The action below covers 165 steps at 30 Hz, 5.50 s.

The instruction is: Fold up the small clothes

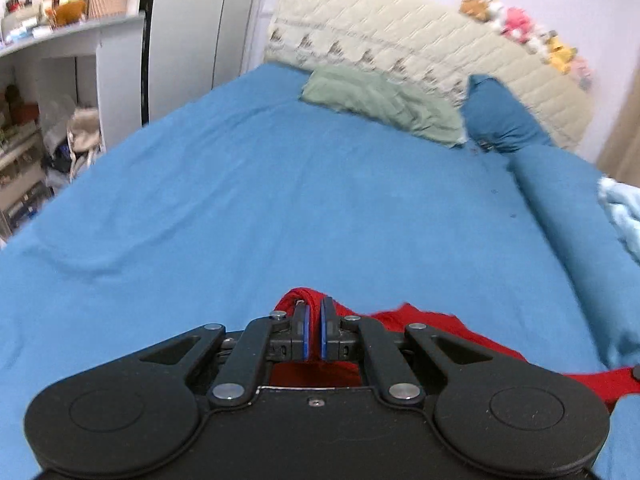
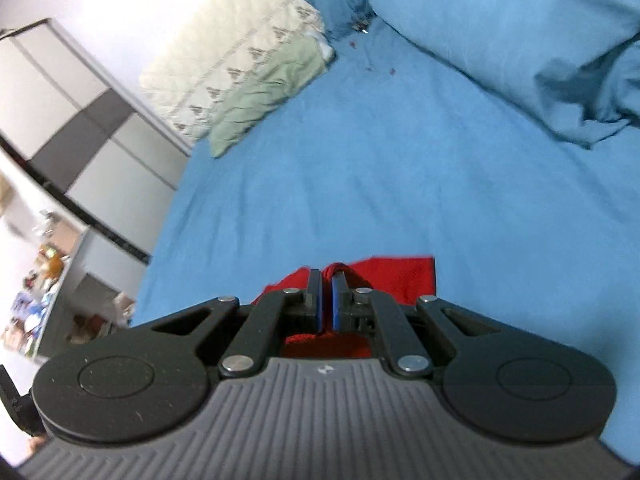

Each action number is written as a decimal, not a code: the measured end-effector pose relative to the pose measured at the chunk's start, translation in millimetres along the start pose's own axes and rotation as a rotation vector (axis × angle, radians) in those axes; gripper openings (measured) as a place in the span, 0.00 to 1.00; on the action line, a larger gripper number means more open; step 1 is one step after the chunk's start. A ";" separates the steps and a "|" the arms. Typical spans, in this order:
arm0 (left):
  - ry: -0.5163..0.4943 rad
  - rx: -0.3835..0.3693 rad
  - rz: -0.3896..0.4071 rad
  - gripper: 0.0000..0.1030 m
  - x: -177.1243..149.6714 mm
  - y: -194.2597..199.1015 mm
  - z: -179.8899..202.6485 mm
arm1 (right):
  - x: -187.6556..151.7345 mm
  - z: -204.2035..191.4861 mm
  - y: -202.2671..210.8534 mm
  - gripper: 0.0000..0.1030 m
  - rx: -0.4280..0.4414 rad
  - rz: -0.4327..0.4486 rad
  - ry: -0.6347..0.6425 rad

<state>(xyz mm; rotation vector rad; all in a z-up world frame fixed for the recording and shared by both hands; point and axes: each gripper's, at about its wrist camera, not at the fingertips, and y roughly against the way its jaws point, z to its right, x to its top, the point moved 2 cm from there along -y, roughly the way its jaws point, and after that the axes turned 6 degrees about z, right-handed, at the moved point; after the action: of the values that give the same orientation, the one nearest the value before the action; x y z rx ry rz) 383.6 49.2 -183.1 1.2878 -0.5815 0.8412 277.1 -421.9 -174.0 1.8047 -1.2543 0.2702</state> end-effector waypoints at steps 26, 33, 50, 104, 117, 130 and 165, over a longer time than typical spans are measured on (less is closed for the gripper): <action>-0.158 0.018 -0.083 0.67 -77.1 -52.3 14.9 | -59.3 25.0 -125.2 0.90 -0.036 -0.080 0.264; -0.188 0.023 -0.237 0.68 -145.0 -72.4 -1.1 | -119.4 48.4 -140.6 0.88 -0.129 -0.181 0.296; -0.277 -0.029 -0.158 0.95 -107.9 -2.5 63.7 | -98.2 27.4 -51.4 0.91 -0.194 -0.148 0.406; -0.161 -0.114 -0.406 1.00 -89.3 -44.6 23.1 | -86.7 -89.0 -69.1 0.21 0.256 -0.183 0.153; -0.295 -0.066 -0.403 1.00 -135.4 -5.1 -109.1 | -290.8 -219.2 -219.2 0.21 0.381 -0.628 0.475; -0.205 -0.235 -0.301 0.89 -129.1 10.8 -74.1 | -229.0 -194.3 -150.5 0.88 0.275 -0.369 0.429; -0.011 -0.184 -0.234 0.11 -85.9 23.9 -63.2 | -313.0 -129.8 -118.4 0.88 -0.191 -0.131 0.588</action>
<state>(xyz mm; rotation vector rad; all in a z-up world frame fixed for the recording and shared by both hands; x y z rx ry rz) 309.1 94.0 -249.5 1.1664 -0.4937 0.5732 269.4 -112.0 -354.9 1.4831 -0.7175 0.5418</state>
